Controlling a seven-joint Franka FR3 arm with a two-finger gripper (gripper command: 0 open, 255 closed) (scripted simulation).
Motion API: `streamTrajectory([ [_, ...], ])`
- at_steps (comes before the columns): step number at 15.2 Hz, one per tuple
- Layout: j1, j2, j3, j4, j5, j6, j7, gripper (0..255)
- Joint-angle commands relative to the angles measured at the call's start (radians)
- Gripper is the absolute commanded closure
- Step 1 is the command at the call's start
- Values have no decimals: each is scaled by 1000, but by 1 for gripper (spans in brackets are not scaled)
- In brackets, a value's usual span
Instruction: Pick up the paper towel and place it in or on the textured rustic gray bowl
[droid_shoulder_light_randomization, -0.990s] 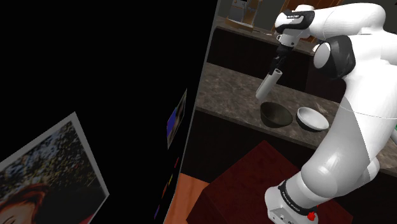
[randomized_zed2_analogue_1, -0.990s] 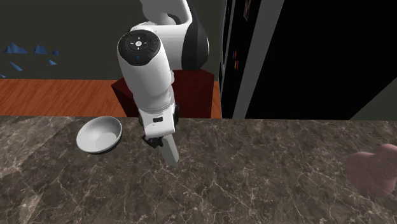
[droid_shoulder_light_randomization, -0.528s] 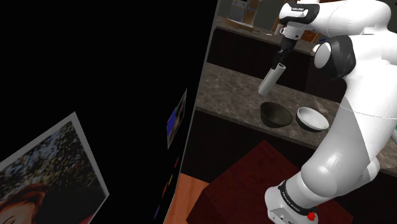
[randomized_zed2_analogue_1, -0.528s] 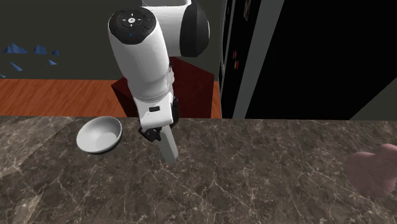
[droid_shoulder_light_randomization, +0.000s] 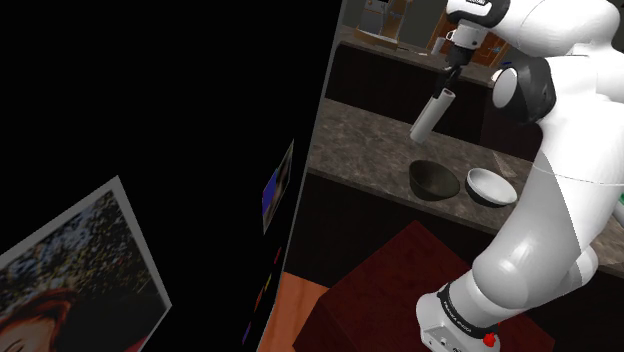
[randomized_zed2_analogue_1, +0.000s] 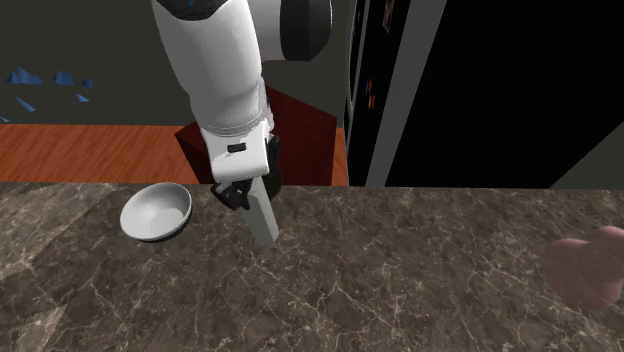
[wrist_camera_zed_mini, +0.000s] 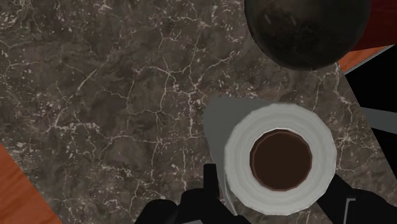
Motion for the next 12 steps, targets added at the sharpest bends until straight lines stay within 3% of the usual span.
streamTrajectory([
  [1,-8,6,-1,38,2,-33,-1,255],
  [9,-48,52,2,214,24,-162,0,255],
  [12,21,-101,-16,34,-42,-126,10,255],
])
